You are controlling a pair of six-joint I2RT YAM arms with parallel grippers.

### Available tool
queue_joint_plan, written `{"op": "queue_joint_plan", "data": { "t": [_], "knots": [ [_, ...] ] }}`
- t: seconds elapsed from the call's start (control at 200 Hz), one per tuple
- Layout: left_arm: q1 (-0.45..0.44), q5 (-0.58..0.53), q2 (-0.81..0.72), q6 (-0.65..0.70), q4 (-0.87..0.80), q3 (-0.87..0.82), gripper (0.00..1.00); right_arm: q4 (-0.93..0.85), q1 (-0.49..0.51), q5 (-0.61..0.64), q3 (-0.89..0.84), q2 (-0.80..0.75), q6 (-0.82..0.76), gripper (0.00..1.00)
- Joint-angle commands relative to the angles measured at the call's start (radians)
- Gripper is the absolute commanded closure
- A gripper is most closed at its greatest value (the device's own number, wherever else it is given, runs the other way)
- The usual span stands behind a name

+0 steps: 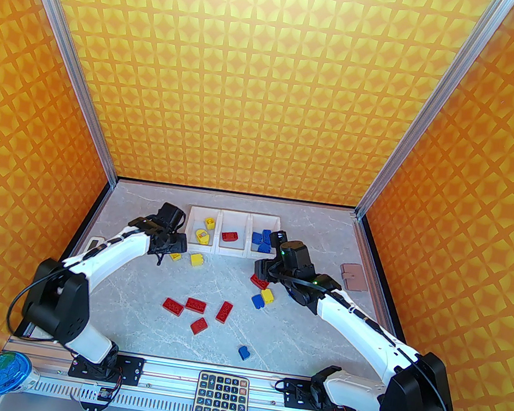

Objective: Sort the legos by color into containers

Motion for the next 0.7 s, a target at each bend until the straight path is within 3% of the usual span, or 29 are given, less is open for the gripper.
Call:
{"op": "queue_joint_plan", "data": {
  "t": [0.0,0.335,0.695],
  "knots": [
    [0.016,0.0,0.059,0.011,0.0,0.034,0.23,0.016,0.007,0.02,-0.013,0.011,-0.012,0.39],
    [0.034,0.002,0.127,0.022,0.039,0.033,0.26,0.018,0.008,0.017,0.006,0.097,-0.017,0.4],
    [0.046,0.039,0.156,0.037,0.09,0.016,0.26,0.012,0.007,0.012,-0.003,0.073,-0.021,0.4]
  ]
}}
